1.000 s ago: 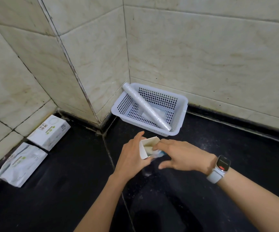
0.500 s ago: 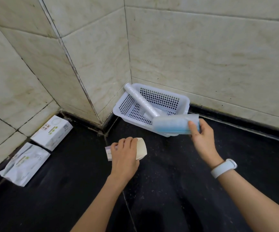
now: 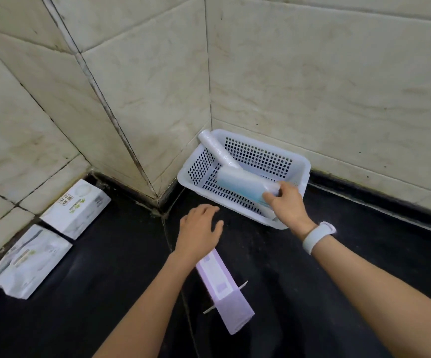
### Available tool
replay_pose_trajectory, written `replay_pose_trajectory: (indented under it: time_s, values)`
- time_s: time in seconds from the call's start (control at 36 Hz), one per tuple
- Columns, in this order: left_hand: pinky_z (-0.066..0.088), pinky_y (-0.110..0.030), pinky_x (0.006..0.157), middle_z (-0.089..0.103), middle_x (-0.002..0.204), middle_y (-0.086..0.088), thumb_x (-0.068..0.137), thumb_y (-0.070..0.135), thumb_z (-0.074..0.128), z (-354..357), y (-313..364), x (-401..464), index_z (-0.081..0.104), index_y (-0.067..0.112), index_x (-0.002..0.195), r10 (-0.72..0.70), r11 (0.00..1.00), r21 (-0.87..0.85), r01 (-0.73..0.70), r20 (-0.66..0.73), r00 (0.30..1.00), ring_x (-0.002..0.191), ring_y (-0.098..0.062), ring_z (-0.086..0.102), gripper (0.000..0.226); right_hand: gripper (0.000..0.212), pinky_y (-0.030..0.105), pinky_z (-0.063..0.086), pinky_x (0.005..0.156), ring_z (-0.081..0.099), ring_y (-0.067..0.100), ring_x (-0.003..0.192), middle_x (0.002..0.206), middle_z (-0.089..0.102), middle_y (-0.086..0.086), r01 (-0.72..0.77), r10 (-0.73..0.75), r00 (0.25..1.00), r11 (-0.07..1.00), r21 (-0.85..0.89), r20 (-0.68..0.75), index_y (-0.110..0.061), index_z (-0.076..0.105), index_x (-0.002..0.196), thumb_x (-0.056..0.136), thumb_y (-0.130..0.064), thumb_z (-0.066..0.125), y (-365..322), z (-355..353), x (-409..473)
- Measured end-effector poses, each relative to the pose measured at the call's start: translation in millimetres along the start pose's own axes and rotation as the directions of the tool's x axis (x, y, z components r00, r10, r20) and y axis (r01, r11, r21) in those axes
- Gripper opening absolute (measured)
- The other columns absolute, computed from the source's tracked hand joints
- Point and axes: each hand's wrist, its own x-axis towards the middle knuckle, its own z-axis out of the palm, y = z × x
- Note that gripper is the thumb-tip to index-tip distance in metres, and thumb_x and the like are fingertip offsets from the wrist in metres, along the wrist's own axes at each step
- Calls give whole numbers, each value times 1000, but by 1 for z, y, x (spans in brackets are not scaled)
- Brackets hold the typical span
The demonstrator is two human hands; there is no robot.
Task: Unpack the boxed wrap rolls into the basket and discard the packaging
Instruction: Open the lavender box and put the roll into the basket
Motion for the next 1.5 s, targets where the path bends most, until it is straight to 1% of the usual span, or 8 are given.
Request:
replay_pose_trajectory:
  time_s: [0.11, 0.25, 0.42, 0.64, 0.75, 0.97, 1.14, 1.5]
  values:
    - [29, -49, 111, 28, 152, -7, 94, 32, 44, -2, -15, 33, 33, 17, 142, -77, 996, 44, 80, -68, 995, 141, -24, 24, 51, 10, 23, 30, 48, 50, 23, 70, 79, 53, 7, 77, -75, 997, 988, -133, 23, -4, 56, 93, 86, -11, 56, -7, 30, 24]
    - [17, -51, 114, 12, 158, -8, 97, 38, 34, 9, -31, 57, 19, 18, 147, -107, 986, 118, 114, -64, 992, 147, -23, 2, 55, 27, 26, 38, 70, 60, 30, 87, 100, 64, 18, 171, -132, 979, 949, -264, 158, -3, 55, 114, 88, -11, 53, -1, 63, 47]
    - [23, -53, 111, 24, 156, -6, 96, 45, 26, 19, -45, 62, 26, 19, 145, -54, 987, 145, 74, -136, 989, 146, -23, 11, 56, 47, 23, 38, 79, 52, 21, 88, 102, 57, 11, 284, -139, 908, 897, -339, 395, -13, 41, 134, 89, -4, 48, 5, 73, 63]
    - [28, -55, 108, 33, 152, -5, 90, 48, 18, 24, -47, 63, 34, 19, 142, -47, 990, 126, 68, -163, 986, 145, -24, 19, 61, 22, 31, 45, 76, 62, 32, 97, 107, 64, 15, 436, -73, 840, 682, -587, 538, -4, 56, 110, 92, -6, 43, 7, 76, 78]
    - [27, -58, 107, 33, 152, -6, 91, 47, 16, 21, -45, 61, 32, 18, 143, -47, 986, 153, 70, -150, 988, 144, -25, 20, 62, 24, 40, 51, 81, 62, 33, 99, 113, 62, 16, 460, -81, 865, 521, -719, 495, -5, 56, 113, 93, -11, 44, 1, 77, 79]
    - [7, -56, 116, 10, 159, -2, 98, 39, 28, 2, -36, 62, 15, 20, 148, -125, 983, 138, 121, 15, 992, 147, -19, -2, 55, 39, 46, 54, 77, 54, 33, 114, 138, 47, 5, 581, -358, 813, 452, -677, 458, -13, 43, 133, 94, -19, 45, 5, 60, 55]
    - [25, -46, 115, 35, 149, -7, 95, 32, 42, 0, -6, 26, 40, 15, 138, -26, 999, -22, 24, -77, 997, 140, -22, 27, 47, 32, 40, 57, 66, 65, 30, 87, 102, 69, 6, 569, -512, 796, 449, -689, 323, -11, 64, 108, 77, -11, 66, 14, 26, -7]
    - [33, -38, 106, 46, 139, 0, 94, 30, 42, 90, 133, -83, 45, 18, 134, 338, 939, -29, -343, 263, 904, 128, -21, 41, 41, 30, 30, 53, 64, 68, 23, 85, 97, 72, -1, 7, -204, 964, 662, -749, -172, -15, 68, 102, 73, -15, 71, 146, -93, -207]
